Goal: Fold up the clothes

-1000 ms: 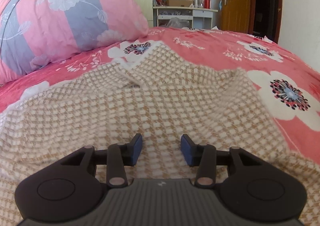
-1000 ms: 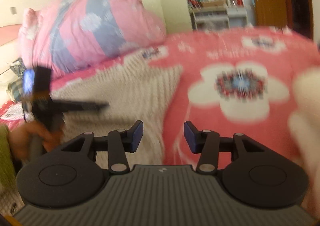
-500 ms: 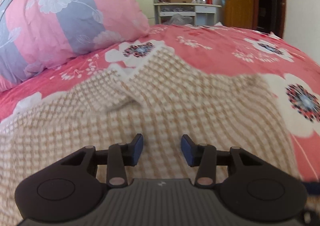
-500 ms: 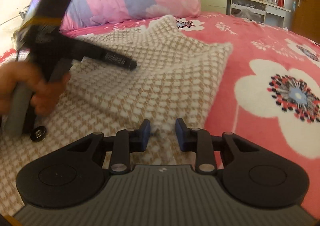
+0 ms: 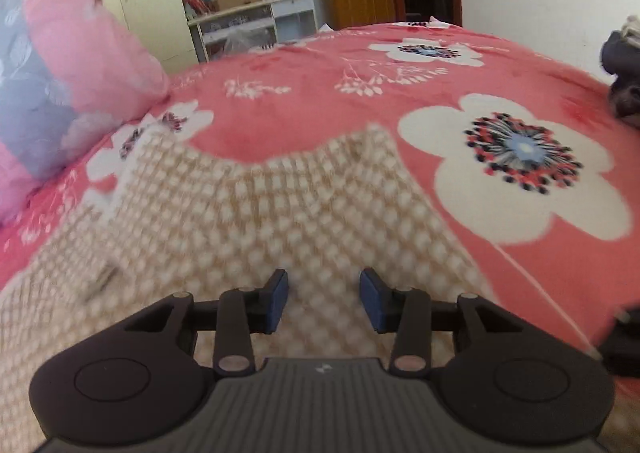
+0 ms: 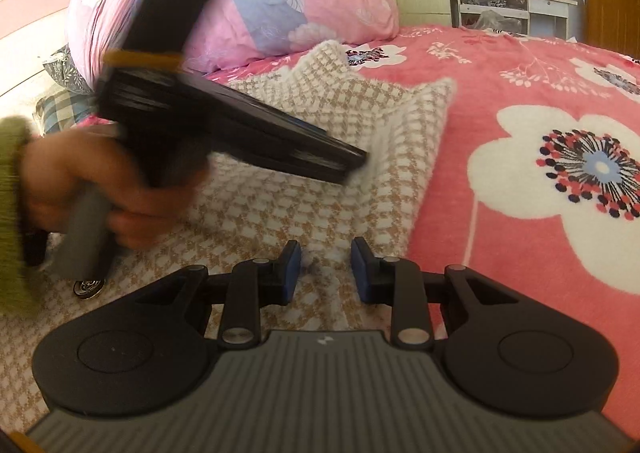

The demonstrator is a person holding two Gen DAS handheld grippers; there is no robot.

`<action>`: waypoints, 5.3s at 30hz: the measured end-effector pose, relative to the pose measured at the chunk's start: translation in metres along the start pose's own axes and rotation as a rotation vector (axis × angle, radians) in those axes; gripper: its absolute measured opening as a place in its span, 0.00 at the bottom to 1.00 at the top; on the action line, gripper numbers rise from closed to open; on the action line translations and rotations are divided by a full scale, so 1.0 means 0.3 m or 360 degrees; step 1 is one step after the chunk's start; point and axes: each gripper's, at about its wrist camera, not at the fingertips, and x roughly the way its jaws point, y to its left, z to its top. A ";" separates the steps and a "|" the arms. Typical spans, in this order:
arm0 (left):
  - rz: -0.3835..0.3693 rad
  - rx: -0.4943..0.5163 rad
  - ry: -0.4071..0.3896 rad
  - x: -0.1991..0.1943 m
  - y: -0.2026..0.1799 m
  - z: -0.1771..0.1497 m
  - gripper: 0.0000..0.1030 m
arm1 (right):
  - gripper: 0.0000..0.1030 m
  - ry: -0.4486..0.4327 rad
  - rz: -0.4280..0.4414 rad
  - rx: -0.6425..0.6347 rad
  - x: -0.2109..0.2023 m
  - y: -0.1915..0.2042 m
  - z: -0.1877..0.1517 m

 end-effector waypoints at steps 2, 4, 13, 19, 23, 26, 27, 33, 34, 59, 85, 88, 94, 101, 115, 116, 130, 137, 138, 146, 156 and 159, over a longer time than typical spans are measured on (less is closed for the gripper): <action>0.0016 -0.0100 -0.0003 0.046 0.011 0.045 0.42 | 0.25 -0.0007 0.0016 0.0023 -0.003 -0.008 -0.002; 0.0058 -0.0189 -0.0005 0.080 0.023 0.077 0.42 | 0.25 -0.0013 0.0034 0.0047 -0.005 -0.017 -0.004; -0.0206 -0.0012 -0.0186 -0.104 -0.038 0.097 0.40 | 0.25 -0.0018 0.0043 0.0057 -0.009 -0.015 -0.006; -0.0172 -0.0010 -0.0046 0.073 -0.062 0.095 0.42 | 0.25 -0.0020 0.0041 0.0057 -0.008 -0.017 -0.005; -0.0148 -0.0036 -0.0057 0.176 -0.067 0.133 0.46 | 0.25 -0.0023 0.0047 0.0066 -0.006 -0.021 -0.004; -0.0120 -0.0048 -0.0066 0.212 -0.072 0.150 0.48 | 0.25 -0.0025 0.0058 0.0079 -0.009 -0.025 -0.005; -0.0124 -0.0062 -0.0070 0.207 -0.068 0.153 0.48 | 0.25 -0.0027 0.0063 0.0086 -0.008 -0.028 -0.006; -0.0079 -0.0102 -0.0099 0.074 -0.017 0.176 0.48 | 0.25 -0.0038 0.0104 0.0140 -0.010 -0.048 -0.010; -0.0070 -0.0112 -0.0108 0.038 -0.001 0.183 0.48 | 0.25 -0.0039 0.0106 0.0142 -0.010 -0.049 -0.009; 0.1067 -0.1714 -0.0158 -1.246 1.169 -0.690 0.67 | 0.26 -0.0045 0.0183 0.0242 -0.004 -0.080 -0.014; 0.1372 -0.2112 -0.0392 -0.979 1.567 -1.083 0.10 | 0.26 -0.0052 0.0278 0.0357 0.003 -0.126 -0.020; 0.1379 -0.1810 -0.0499 -1.014 1.486 -0.952 0.09 | 0.26 -0.0051 0.0266 0.0343 0.002 -0.119 -0.020; 0.1021 -0.1077 -0.0817 -1.113 1.141 -0.531 0.09 | 0.26 -0.0054 0.0291 0.0379 0.002 -0.132 -0.023; 0.0473 -0.0443 -0.0928 -0.965 0.577 -0.160 0.09 | 0.26 -0.0061 0.0330 0.0429 0.003 -0.150 -0.026; 0.0220 -0.0038 -0.0295 -0.592 0.112 -0.290 0.53 | 0.28 -0.0079 0.0440 0.0577 0.001 -0.187 -0.039; 0.0275 -0.0031 -0.0323 -0.639 0.129 -0.296 0.55 | 0.29 -0.0080 0.0449 0.0590 -0.001 -0.190 -0.039; 0.0866 -0.0562 0.0176 -0.594 0.667 -0.653 0.60 | 0.50 -0.0007 0.0598 0.0887 -0.066 -0.052 0.131; 0.0815 -0.0799 0.0040 -0.636 0.709 -0.727 0.70 | 0.53 0.0310 0.0335 0.1059 0.164 -0.025 0.204; 0.0807 -0.0826 0.0030 -0.640 0.715 -0.736 0.72 | 0.52 0.0339 0.0347 0.1063 0.193 -0.014 0.206; 0.0717 -0.1023 -0.0043 -0.664 0.762 -0.785 0.72 | 0.11 0.0027 0.0465 0.0804 0.111 0.100 0.369; 0.0712 -0.1021 -0.0051 -0.674 0.763 -0.773 0.70 | 0.11 0.0024 0.0160 0.0676 0.057 0.014 0.240; 0.0695 -0.1002 -0.0114 -0.694 0.777 -0.738 0.69 | 0.11 0.0012 0.0192 0.0697 0.079 0.041 0.229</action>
